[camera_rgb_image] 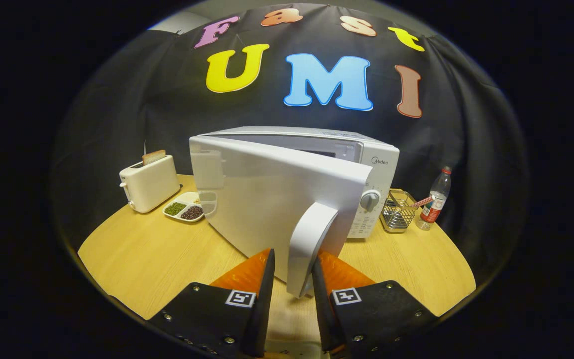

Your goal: Open the microwave, put the food inside, and close the microwave door.

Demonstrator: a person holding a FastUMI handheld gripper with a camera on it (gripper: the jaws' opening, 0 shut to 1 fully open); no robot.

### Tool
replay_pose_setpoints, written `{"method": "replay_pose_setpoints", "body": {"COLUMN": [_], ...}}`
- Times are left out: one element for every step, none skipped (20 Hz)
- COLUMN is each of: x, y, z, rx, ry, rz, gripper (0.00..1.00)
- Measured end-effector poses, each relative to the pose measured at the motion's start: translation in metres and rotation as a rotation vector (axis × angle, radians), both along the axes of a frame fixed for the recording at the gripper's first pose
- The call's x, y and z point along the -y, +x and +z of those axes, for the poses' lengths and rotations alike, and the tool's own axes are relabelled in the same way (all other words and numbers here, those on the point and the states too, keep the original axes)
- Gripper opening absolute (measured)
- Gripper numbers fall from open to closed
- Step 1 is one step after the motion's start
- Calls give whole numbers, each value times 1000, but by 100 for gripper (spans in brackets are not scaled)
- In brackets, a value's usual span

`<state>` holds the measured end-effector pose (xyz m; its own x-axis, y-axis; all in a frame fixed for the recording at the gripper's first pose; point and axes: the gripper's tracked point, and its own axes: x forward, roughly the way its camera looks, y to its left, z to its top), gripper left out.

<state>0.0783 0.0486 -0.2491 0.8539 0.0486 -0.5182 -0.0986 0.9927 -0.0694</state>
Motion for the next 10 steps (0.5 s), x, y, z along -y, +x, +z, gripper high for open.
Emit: {"method": "replay_pose_setpoints", "body": {"x": [-6, -13, -19, -26, -33, -41, -49, -57, -66, -73], "y": [-6, -13, -20, -26, -32, -39, -45, -51, -57, -65], "z": [2, 3, 4, 5, 6, 6, 7, 7, 9, 7], "rx": [-2, -3, -5, -6, -10, -14, -17, -19, -19, -21], "ry": [7, 11, 11, 9, 7, 6, 10, 16, 25, 33], "rz": [2, 6, 13, 21, 30, 39, 48, 57, 62, 65], "gripper": [42, 42, 42, 42, 42, 42, 42, 45, 45, 45]}}
